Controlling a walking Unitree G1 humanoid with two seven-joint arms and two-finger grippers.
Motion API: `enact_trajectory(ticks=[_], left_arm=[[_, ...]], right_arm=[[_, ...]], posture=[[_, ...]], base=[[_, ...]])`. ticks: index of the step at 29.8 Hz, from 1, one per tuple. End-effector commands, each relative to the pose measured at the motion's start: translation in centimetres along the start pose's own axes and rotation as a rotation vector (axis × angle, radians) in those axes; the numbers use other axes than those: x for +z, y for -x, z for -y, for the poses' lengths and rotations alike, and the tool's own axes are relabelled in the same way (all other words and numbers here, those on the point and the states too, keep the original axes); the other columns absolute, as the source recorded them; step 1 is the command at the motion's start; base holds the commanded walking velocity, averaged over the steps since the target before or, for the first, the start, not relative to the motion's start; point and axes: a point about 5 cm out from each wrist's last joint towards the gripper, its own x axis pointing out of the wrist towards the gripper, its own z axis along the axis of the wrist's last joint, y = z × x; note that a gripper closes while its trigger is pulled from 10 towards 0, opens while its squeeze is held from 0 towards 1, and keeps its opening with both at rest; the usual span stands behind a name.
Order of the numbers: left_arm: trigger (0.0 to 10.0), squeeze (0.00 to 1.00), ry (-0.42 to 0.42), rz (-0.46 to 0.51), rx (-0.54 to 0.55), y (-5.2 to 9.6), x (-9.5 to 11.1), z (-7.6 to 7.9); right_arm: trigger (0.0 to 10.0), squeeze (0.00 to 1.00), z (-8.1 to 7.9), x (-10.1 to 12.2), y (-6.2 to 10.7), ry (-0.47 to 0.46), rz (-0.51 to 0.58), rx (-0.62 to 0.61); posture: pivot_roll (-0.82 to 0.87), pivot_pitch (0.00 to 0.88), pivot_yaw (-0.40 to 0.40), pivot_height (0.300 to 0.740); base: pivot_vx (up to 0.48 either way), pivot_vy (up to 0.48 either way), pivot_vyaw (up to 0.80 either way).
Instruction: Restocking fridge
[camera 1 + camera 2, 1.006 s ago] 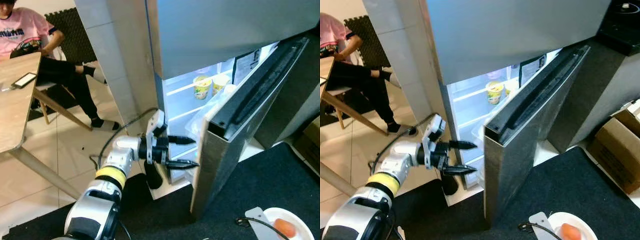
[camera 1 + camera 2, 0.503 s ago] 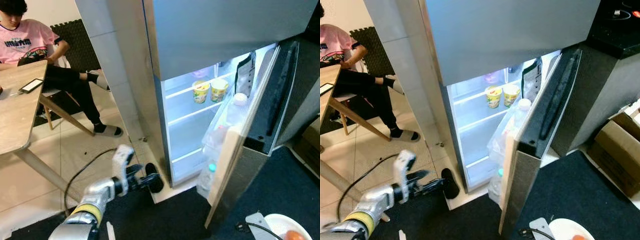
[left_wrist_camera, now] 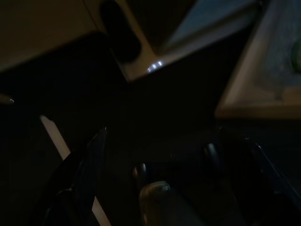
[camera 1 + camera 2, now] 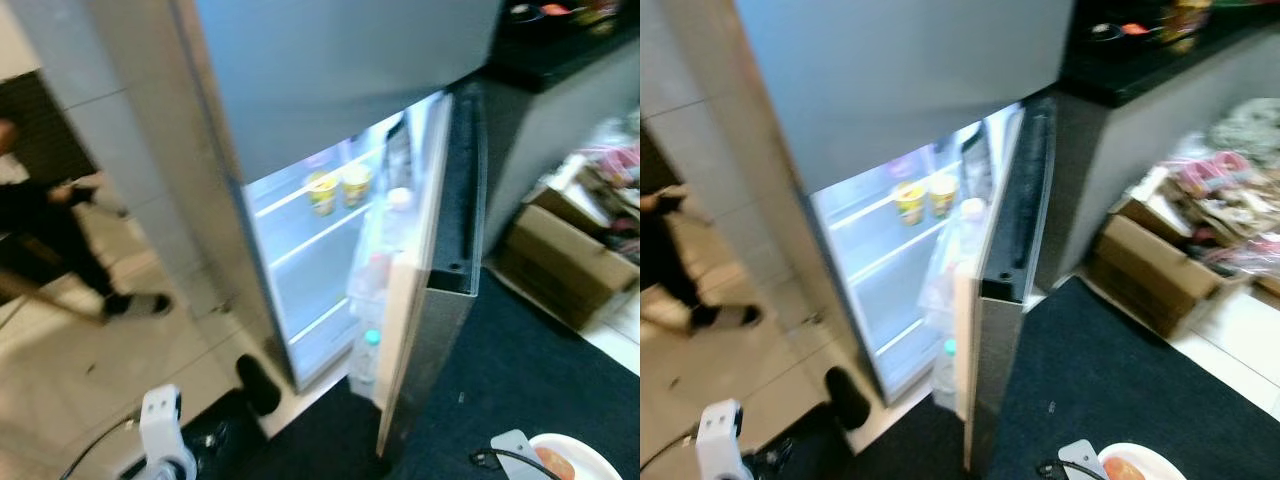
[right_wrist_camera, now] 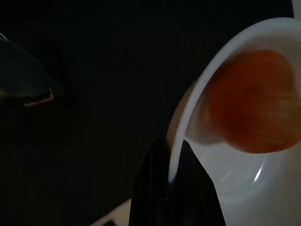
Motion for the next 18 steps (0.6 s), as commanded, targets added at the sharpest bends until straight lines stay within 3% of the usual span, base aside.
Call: enact_trajectory(ticks=[1, 5, 18], left_arm=[[10.0, 0.0, 0.041, -0.08, 0.053, 0.8, -2.7, -0.5], [10.0, 0.0, 0.067, -0.084, 0.069, 0.8, -3.3, -0.2], [10.0, 0.0, 0.04, -0.041, 0.045, -0.4, -1.5, 1.3]], right_arm=[[10.0, 0.0, -0.4, 0.9, 0.0, -0.014, 0.03, 0.001], [10.0, 0.0, -0.5, 1.0, 0.0, -0.015, 0.031, 0.003], [10.0, 0.0, -0.8, 1.2, 0.1, -0.014, 0.033, 0.011]], posture=[[-0.02, 0.0, 0.05, 0.74], [-0.01, 0.0, 0.046, 0.74], [-0.01, 0.0, 0.049, 0.74]], base=[[0.0, 0.0, -0.8], [0.0, 0.0, -0.8], [0.0, 0.0, -0.8]])
